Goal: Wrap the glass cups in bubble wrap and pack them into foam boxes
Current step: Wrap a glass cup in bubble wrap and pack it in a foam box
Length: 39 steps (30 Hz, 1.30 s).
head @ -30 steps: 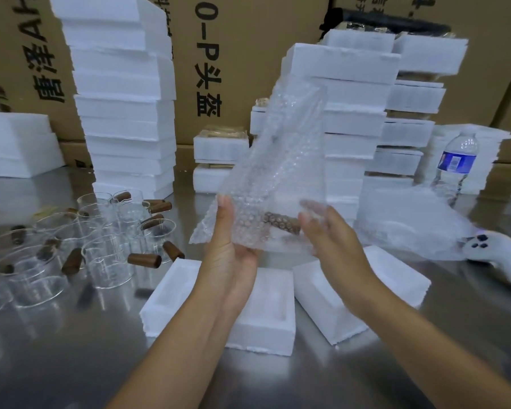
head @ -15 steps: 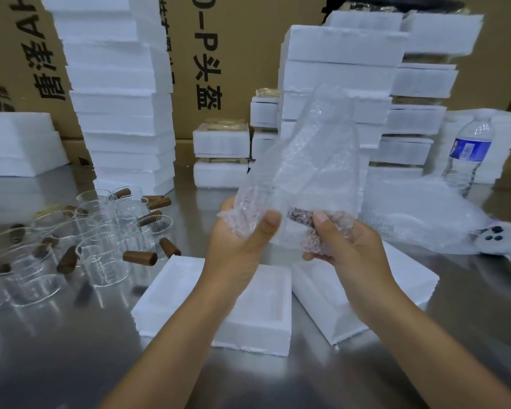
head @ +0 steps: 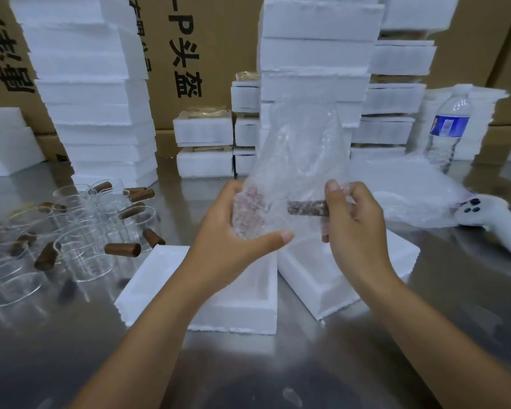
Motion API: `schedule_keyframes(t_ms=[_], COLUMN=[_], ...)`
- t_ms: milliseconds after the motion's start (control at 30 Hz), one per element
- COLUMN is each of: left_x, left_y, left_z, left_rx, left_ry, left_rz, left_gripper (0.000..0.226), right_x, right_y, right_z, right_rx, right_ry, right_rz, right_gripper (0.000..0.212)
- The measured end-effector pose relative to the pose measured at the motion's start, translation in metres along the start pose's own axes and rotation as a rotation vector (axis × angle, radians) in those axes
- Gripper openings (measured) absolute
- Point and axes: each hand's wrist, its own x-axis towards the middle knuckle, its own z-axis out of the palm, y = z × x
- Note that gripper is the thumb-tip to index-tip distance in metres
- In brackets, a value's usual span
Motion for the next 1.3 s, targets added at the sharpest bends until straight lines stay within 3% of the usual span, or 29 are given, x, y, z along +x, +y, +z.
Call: schedule_keyframes(t_ms=[133, 233, 367, 467, 567, 733, 800, 900, 1000, 1067, 1133, 1300], left_x=[-0.001, -0.002, -0.005, -0.005, -0.006, -0.004, -0.003, -0.004, -0.003, -0.004, -0.005, -0.007], left_y=[-0.002, -0.001, 0.003, 0.005, 0.004, 0.0, -0.002, -0.004, -0.005, -0.004, -0.003, 0.0], left_z=[0.001, 0.001, 0.004, 0.005, 0.006, 0.006, 0.006, 0.008, 0.009, 0.01, 0.011, 0.012], left_rx=[0.043, 0.101, 0.212, 0.25, 0.259, 0.233, 0.221, 0.209, 0.221, 0.24, 0.24, 0.384], left_ry=[-0.026, -0.069, -0.117, -0.134, -0.134, -0.109, -0.105, -0.107, -0.095, -0.096, -0.106, -0.105], left_rz=[0.009, 0.003, 0.025, 0.026, 0.025, 0.042, 0.047, 0.053, 0.064, 0.083, 0.121, 0.26], left_gripper=[0.056, 0.064, 0.053, 0.047, 0.047, 0.048, 0.047, 0.047, 0.059, 0.072, 0.073, 0.073], right_x=[0.009, 0.014, 0.012, 0.008, 0.001, -0.003, -0.003, -0.003, -0.002, -0.001, 0.0, 0.006], right_y=[-0.001, -0.004, -0.01, -0.012, -0.013, -0.019, -0.02, -0.017, -0.017, -0.017, -0.016, -0.016], right_z=[-0.007, -0.011, -0.013, -0.012, -0.01, -0.011, -0.01, -0.012, -0.01, -0.009, -0.008, -0.011], right_rx=[-0.025, -0.01, 0.05, 0.075, -0.033, -0.145, -0.157, -0.244, -0.269, -0.235, -0.178, -0.073], right_ry=[0.035, 0.039, 0.002, -0.052, -0.118, -0.348, -0.438, -0.487, -0.465, -0.416, -0.372, -0.367], right_rz=[-0.034, -0.045, -0.062, -0.075, -0.222, -0.365, -0.335, -0.314, -0.29, -0.245, -0.156, 0.037], right_gripper=[0.037, 0.029, 0.018, 0.015, 0.025, 0.036, 0.024, 0.028, 0.016, 0.021, 0.029, 0.018])
